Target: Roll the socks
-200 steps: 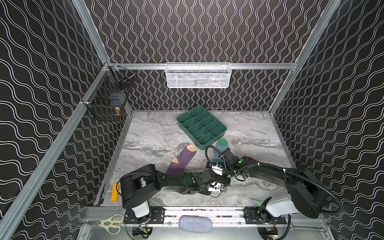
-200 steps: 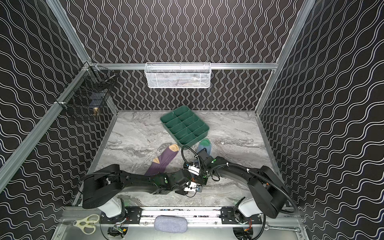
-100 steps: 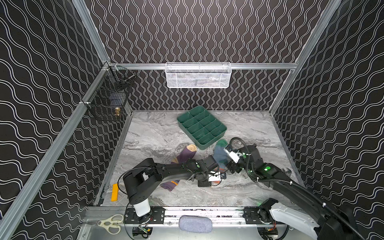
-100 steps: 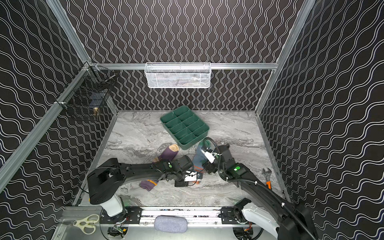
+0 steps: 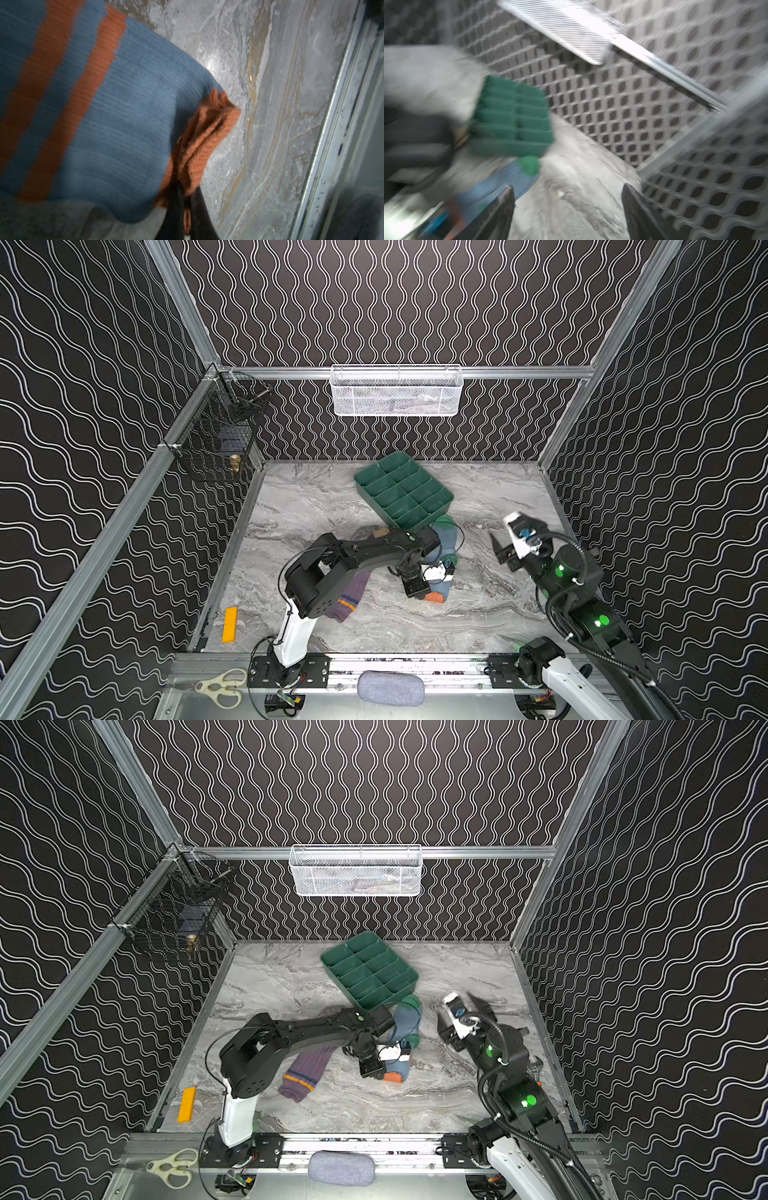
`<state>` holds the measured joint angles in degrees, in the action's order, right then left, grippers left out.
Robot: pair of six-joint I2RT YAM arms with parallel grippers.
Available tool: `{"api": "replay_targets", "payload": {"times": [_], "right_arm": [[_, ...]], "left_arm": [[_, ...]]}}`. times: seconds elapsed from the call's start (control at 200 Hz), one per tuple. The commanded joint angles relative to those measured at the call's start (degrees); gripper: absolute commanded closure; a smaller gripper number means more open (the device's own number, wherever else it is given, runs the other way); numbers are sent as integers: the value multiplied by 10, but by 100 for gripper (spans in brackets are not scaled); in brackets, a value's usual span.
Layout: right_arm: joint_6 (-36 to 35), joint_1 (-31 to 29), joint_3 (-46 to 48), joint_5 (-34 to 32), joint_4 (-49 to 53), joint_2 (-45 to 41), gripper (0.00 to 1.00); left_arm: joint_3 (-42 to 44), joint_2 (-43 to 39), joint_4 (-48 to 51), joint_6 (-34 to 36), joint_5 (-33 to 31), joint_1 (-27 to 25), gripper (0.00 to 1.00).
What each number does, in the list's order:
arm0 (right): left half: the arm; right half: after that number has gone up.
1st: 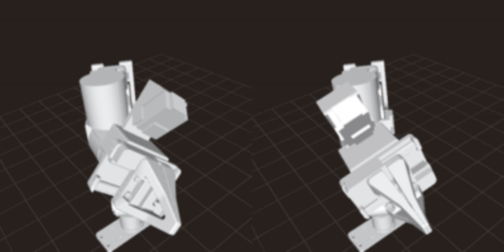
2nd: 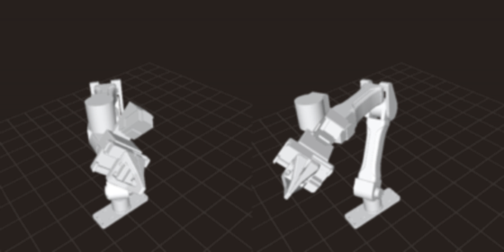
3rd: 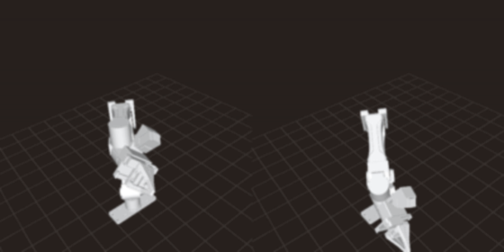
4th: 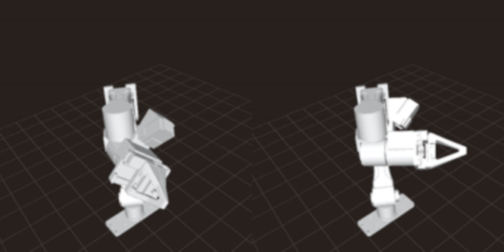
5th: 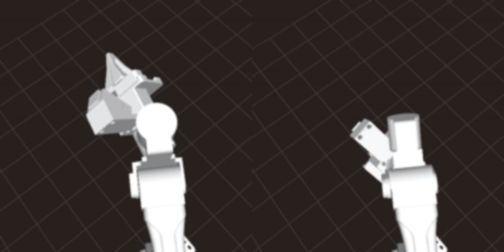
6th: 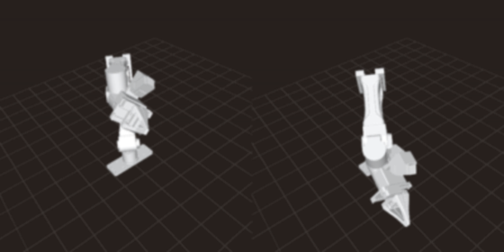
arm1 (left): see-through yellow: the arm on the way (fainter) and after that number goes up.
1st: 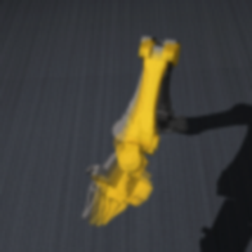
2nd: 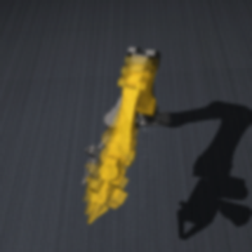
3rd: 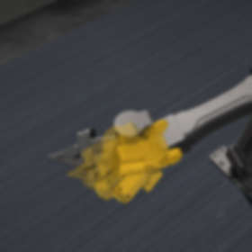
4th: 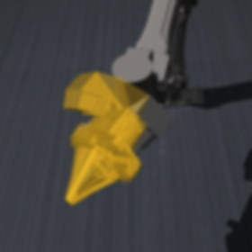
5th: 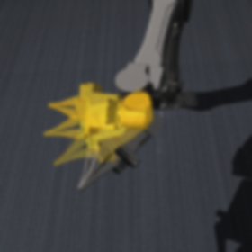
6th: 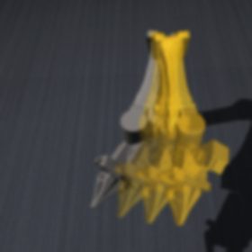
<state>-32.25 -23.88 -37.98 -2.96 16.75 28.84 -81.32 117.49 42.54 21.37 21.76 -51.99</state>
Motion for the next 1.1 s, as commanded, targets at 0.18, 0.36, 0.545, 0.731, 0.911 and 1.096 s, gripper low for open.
{"api": "replay_targets", "payload": {"times": [0.18, 0.36, 0.545, 0.731, 0.911, 1.096], "right_arm": [[-166, -94, 66, 51, 186, 0, 22], [-149, -279, 104, -101, 109, 95, 23], [-120, -375, 111, -149, 1, 250, 26], [-131, -373, 125, -162, -102, 357, 31], [-133, -353, 132, -142, -118, 399, 47], [-136, -353, 145, -152, -141, 426, 63]], "left_arm": [[-50, 70, 53, -36, 10, 23, 97], [-65, 96, 59, -45, 23, 32, 96], [-63, 106, 56, -45, 27, 34, 95], [-55, 106, 54, -42, 30, 34, 95], [-49, 104, 54, -38, 33, 35, 95], [-56, 107, 55, -34, 38, 36, 95]]}}
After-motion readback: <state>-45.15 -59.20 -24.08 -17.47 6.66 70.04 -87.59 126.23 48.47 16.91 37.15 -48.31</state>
